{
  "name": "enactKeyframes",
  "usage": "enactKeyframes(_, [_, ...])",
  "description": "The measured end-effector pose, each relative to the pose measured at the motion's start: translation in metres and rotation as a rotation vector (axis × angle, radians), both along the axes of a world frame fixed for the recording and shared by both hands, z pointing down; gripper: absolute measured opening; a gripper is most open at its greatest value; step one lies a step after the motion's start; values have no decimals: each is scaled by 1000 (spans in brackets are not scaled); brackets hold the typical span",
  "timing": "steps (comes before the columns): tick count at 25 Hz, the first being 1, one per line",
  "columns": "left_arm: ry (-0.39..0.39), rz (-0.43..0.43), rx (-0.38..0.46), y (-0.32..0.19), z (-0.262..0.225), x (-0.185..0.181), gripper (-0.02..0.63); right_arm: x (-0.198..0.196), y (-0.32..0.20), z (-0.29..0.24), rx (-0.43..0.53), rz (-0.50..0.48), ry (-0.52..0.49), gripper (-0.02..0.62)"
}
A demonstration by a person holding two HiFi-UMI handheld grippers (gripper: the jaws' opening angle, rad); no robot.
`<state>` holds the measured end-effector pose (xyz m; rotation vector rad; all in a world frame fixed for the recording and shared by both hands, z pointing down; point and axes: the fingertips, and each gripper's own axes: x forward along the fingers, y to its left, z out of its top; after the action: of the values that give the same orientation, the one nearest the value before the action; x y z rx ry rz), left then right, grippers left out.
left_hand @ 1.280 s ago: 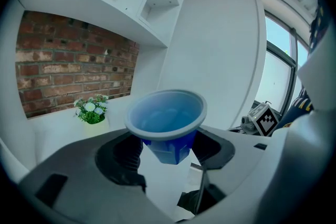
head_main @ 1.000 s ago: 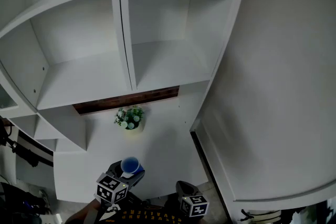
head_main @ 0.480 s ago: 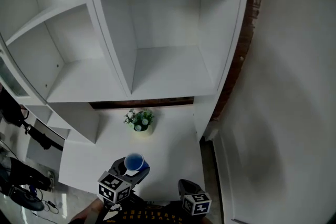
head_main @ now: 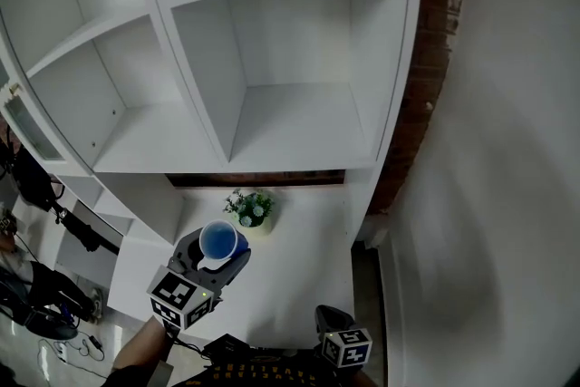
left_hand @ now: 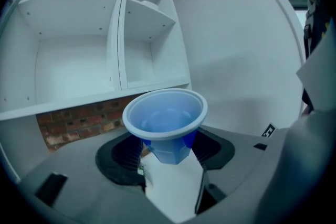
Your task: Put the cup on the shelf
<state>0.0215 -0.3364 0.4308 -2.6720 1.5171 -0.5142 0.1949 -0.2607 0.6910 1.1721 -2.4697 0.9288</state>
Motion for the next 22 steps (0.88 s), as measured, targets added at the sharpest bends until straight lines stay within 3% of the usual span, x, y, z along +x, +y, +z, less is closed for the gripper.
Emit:
enactKeyframes(4, [-27,58,104,-15,-41,7,282,4,-9,-20,42,54,-13,6])
enactKeyframes(10, [103,249,175,-36,-122,59,282,24,-5,-28,48,143,4,6])
enactKeyframes(15, [41,361,297,-63,-171,95,282,37,7,-25,39,217,2,6])
enactKeyframes(19, [27,387,295,-97,-190,115,282,49,15,-24,34,275,-6,6])
enactKeyframes(22, [61,386,226,-129,-194,128,282,63,20,-27,33,321,-7,6])
